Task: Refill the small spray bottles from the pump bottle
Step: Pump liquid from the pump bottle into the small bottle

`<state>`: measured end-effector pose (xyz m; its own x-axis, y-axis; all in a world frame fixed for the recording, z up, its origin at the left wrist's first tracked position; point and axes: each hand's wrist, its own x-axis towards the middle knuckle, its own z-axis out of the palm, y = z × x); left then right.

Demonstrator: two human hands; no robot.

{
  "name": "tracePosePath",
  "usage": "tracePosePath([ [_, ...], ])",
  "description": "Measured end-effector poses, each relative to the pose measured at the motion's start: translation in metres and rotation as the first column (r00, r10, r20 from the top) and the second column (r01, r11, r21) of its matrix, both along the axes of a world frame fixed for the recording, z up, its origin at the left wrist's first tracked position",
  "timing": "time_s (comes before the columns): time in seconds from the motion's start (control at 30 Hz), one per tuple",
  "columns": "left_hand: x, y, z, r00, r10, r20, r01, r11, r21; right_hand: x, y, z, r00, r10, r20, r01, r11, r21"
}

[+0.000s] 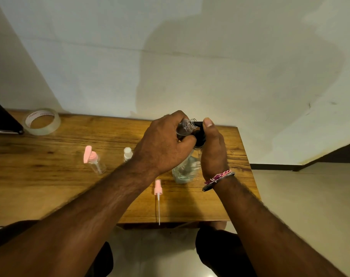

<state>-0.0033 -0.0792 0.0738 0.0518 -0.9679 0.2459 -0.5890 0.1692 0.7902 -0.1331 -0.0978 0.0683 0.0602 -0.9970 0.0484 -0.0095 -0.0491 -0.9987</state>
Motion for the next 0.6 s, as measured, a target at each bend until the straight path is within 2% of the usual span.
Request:
tracePosePath([
  [0.2,0.0013,-0.0001,-0.0020,1.000,0.002,0.012,-0.003,1.000,0.021,-0.0003,0.0005,0.0003,1.000,-0.026,0.017,0.025,1.000,0.015],
  [0.6,0.0008,-0.0014,0.0017,1.000,0.003,-0.017,-0.004,1.000,-0.014,-0.0073,0.0019,0.0047,0.987,0.155,0.048,-0.158,0.985,0.065],
])
